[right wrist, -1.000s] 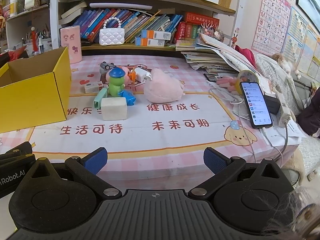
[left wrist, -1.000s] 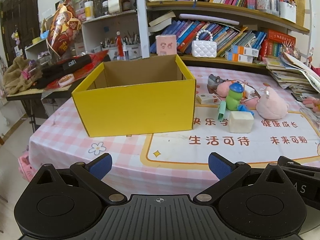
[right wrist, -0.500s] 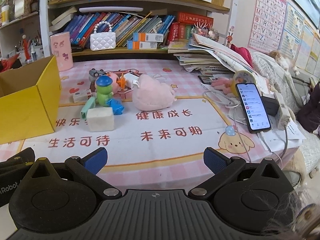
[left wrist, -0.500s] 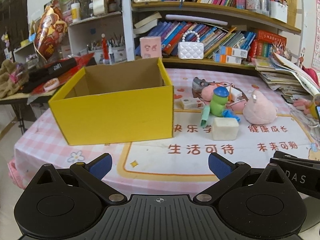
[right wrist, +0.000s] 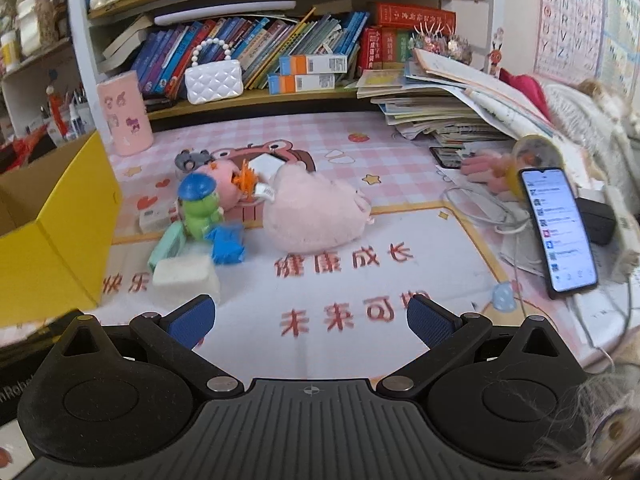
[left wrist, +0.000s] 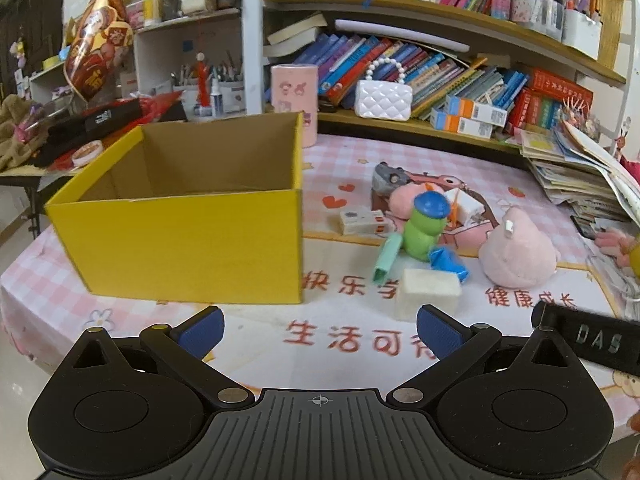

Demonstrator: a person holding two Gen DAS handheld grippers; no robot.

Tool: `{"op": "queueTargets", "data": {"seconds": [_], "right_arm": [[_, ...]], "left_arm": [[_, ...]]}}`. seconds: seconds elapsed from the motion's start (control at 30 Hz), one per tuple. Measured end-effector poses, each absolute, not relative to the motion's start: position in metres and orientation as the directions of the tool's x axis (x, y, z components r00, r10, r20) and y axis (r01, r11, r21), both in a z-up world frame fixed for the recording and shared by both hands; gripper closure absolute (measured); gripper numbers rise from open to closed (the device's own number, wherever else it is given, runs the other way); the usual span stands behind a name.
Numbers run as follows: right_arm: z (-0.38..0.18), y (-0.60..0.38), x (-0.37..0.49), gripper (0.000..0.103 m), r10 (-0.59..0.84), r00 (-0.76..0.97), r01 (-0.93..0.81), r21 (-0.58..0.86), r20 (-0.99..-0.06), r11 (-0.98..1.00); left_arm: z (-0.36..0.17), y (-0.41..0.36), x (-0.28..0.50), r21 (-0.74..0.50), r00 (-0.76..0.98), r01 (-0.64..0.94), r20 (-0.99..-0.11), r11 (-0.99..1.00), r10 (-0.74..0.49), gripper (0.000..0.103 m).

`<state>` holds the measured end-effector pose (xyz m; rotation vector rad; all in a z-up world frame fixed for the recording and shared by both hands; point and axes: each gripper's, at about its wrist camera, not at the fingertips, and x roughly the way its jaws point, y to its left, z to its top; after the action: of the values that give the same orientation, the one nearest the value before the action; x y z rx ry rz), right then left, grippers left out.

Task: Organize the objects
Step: 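Move the right tool toward the pink plush while the left tool approaches the white block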

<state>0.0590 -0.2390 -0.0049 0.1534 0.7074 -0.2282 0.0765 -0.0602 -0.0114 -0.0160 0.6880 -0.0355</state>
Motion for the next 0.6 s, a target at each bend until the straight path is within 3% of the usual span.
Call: {"op": "queueTargets", "data": {"seconds": [0.37, 0.6], "right_arm": [[-0.005, -0.274, 0.111, 0.000, -0.107, 0.776, 0.114, -0.027, -0.621, 0.993], [-0.017, -0.281, 0.150, 0.003, -0.007, 0.768, -0.076, -0.101, -0.640, 0.992]], "left_arm": [[-0.019, -0.093, 0.106, -0.057, 0.742, -0.015, -0.669, 0.998, -0.027, 0.000], [-0.022, -0.103, 0.114, -0.028, 0.716, -0.072, -0.697, 0.997, 0.032, 0.000]]}}
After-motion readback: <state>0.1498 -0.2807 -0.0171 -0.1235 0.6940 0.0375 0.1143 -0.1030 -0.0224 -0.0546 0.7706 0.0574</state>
